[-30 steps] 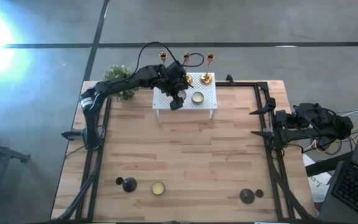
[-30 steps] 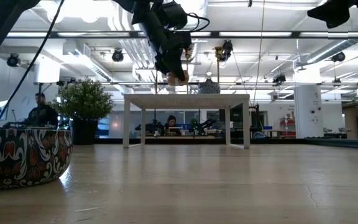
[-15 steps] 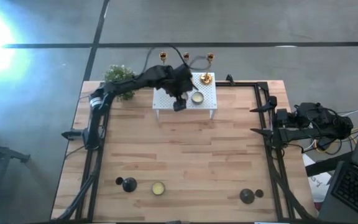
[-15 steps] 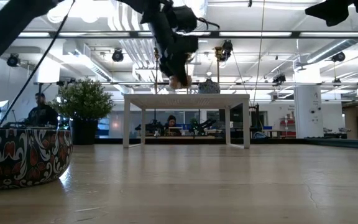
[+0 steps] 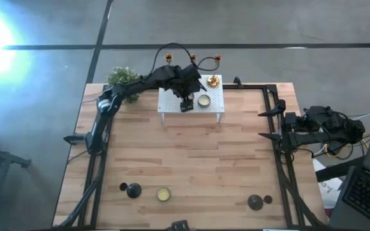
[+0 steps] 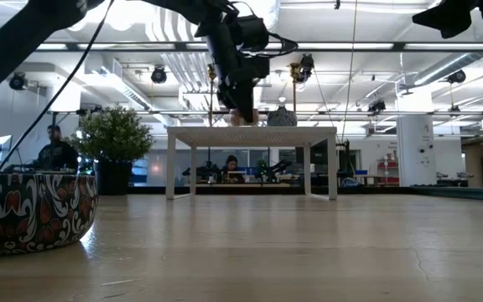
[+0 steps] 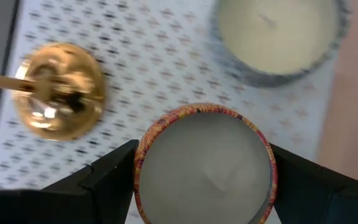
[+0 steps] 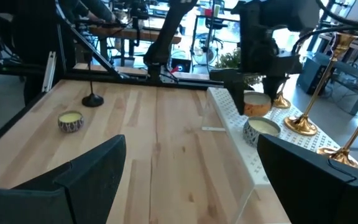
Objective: Pick & Place candle stick holders
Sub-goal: Put the orange scented candle on the shelf aligned with the other scented candle
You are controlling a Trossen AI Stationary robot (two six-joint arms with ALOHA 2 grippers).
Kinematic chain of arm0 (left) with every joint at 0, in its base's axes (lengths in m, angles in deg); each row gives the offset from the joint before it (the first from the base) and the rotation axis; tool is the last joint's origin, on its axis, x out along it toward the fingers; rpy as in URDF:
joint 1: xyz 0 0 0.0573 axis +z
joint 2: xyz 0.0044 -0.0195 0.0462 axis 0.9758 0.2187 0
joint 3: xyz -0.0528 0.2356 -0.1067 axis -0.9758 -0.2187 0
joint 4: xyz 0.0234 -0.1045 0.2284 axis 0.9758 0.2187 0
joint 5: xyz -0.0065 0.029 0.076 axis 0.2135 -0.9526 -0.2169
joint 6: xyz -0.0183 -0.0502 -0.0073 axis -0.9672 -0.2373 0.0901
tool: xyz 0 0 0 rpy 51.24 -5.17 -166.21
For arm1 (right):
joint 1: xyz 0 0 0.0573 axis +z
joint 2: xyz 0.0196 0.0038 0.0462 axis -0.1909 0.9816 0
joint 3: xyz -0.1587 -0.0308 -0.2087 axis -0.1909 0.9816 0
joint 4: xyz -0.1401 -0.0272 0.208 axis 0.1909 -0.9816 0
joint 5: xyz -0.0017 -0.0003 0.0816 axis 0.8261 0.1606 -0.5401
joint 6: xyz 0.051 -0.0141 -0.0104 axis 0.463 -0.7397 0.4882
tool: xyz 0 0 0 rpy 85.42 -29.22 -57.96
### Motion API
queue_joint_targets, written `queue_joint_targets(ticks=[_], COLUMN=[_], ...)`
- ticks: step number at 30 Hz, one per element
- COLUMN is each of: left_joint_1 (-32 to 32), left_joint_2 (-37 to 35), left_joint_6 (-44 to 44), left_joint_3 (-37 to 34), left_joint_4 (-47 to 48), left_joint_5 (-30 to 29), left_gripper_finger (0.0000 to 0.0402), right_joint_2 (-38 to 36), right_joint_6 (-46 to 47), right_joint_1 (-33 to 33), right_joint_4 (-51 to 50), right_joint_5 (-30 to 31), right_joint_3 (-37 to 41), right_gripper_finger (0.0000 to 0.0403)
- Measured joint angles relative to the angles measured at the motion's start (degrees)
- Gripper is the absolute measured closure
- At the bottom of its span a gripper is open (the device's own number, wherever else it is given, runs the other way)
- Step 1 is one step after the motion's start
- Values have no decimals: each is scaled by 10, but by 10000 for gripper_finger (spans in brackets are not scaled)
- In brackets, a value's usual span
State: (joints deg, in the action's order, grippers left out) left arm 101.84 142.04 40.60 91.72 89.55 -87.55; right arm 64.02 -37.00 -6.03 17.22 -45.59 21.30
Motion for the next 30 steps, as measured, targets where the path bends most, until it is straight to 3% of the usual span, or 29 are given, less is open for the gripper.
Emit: queue_joint_targets(ticks=[30], left_joint_1=[15], left_joint_2=[19], left_joint_6=[-8], left_joint_3=[8], left_joint_4=[-48], left_joint_5=[33], left_gripper_finger=[99], right_joint_2=[0], right_joint_6=[2], right_joint_1=[0], right_joint_4=[0], right_joint_5=[0], right_joint_3=[10], right_gripper_finger=[44])
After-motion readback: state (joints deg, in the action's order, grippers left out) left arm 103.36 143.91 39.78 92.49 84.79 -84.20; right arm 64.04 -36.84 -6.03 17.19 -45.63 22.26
